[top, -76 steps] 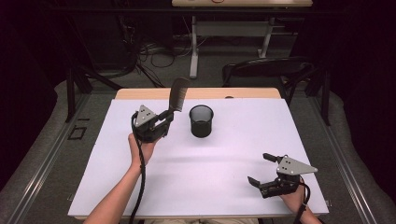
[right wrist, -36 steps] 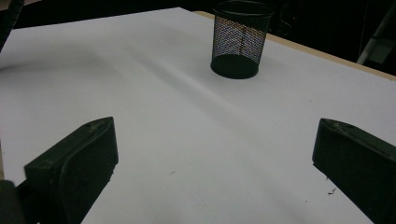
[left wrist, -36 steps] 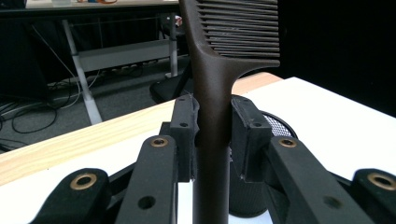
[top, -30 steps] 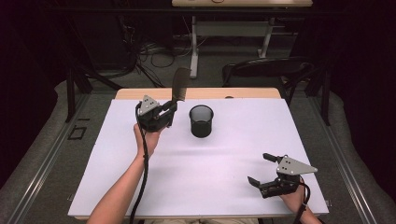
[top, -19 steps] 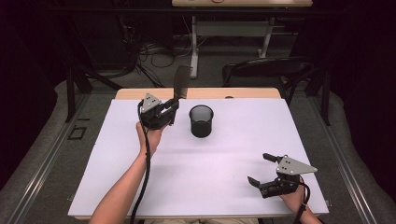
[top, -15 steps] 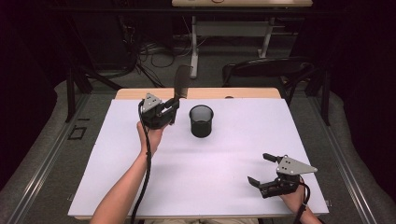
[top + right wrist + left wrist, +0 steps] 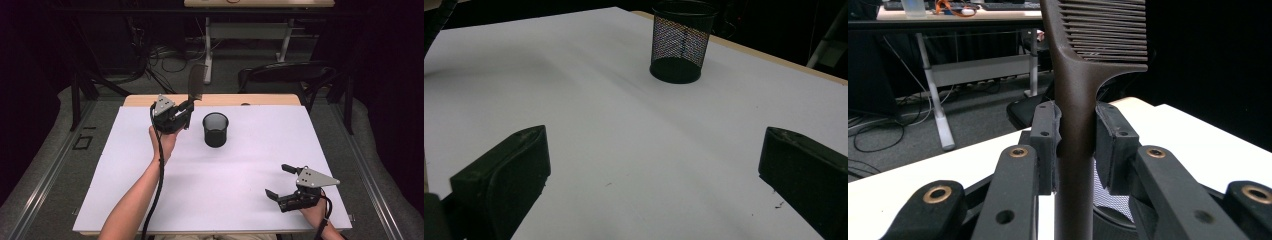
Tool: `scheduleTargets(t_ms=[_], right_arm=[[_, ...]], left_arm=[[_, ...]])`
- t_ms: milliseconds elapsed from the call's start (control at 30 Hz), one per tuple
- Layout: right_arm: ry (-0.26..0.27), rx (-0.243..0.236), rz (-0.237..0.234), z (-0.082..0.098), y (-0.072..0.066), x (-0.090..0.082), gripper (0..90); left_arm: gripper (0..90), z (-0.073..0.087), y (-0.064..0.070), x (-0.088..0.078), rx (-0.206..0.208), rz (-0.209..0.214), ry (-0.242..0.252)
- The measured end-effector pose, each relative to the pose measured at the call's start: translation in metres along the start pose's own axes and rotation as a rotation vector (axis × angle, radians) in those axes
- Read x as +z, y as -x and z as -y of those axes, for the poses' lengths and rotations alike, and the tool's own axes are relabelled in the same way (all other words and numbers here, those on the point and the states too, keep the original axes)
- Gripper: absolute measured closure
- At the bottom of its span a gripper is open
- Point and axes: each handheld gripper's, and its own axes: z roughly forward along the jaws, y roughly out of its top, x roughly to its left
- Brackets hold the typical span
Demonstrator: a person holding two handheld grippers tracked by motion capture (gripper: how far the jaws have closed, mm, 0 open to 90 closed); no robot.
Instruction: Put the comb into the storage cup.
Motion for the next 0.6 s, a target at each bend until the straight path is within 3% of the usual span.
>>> scheduleTargets(t_ms=[600], right_arm=[[0.0, 0.001, 0.001, 0.0, 0.0, 0.0, 0.0]], left_arm=[[72.5, -0.008, 0.004, 0.014, -0.019, 0.0, 0.027]])
